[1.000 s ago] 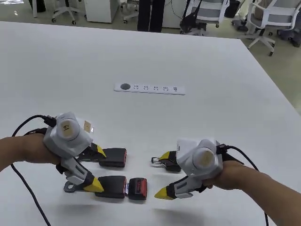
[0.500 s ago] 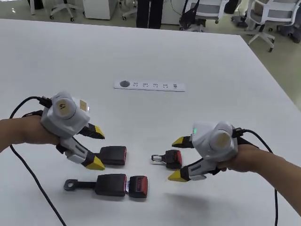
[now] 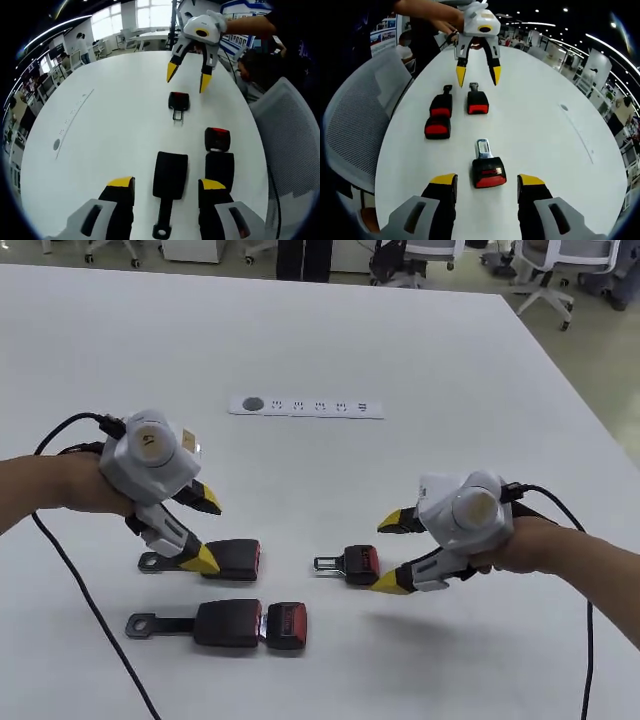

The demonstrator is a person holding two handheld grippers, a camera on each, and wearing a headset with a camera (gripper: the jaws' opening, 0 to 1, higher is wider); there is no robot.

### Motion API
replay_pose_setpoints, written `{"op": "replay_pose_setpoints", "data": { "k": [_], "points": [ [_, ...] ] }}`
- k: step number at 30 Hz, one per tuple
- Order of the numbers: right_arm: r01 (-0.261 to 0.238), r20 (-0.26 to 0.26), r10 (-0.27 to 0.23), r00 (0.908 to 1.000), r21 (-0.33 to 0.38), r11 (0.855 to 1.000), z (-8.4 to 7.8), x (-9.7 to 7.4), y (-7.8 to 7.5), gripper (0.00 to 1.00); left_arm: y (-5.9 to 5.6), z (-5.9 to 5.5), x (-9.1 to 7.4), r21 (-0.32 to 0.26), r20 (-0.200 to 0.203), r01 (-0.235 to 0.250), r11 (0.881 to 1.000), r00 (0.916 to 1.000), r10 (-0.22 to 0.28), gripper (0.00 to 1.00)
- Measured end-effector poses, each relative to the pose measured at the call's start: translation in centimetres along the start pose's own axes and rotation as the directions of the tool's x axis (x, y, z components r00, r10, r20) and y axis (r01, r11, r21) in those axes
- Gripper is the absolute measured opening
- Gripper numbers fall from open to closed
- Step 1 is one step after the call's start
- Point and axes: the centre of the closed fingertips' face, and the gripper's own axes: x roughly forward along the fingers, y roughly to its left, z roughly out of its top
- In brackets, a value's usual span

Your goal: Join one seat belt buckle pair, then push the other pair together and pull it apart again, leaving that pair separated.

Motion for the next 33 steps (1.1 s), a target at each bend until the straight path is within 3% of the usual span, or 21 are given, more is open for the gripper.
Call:
{"op": "replay_pose_setpoints", "data": {
  "k": [6, 12, 23, 33],
  "points": [
    [-0.011, -0.019, 0.011, 0.9998, -0.003, 1.0, -0.8, 0.7, -0.4, 0.41, 0.1, -1.3, 1.0, 0.029, -0.064, 0.032, 0.999, 0.9975, -0.03, 0.48],
    [-0.036, -0.04, 0.036, 0.9986, 0.006, 0.999, -1.2, 1.1, -0.2, 0.39, -0.3, -1.2, 1.1, 0.047, -0.095, 0.059, 0.997, 0.994, -0.054, 0.44],
    [-0.067, -0.063, 0.068, 0.9957, 0.018, 0.998, -1.5, 2.1, 0.3, 0.37, -0.8, -2.3, 1.8, 0.069, -0.165, 0.089, 0.994, 0.9833, -0.076, 0.37],
    [-0.078, -0.073, 0.079, 0.9942, 0.017, 0.997, -1.7, 3.0, 0.2, 0.31, -0.7, -2.9, 2.2, 0.075, -0.176, 0.082, 0.994, 0.9821, -0.067, 0.32]
  ]
}}
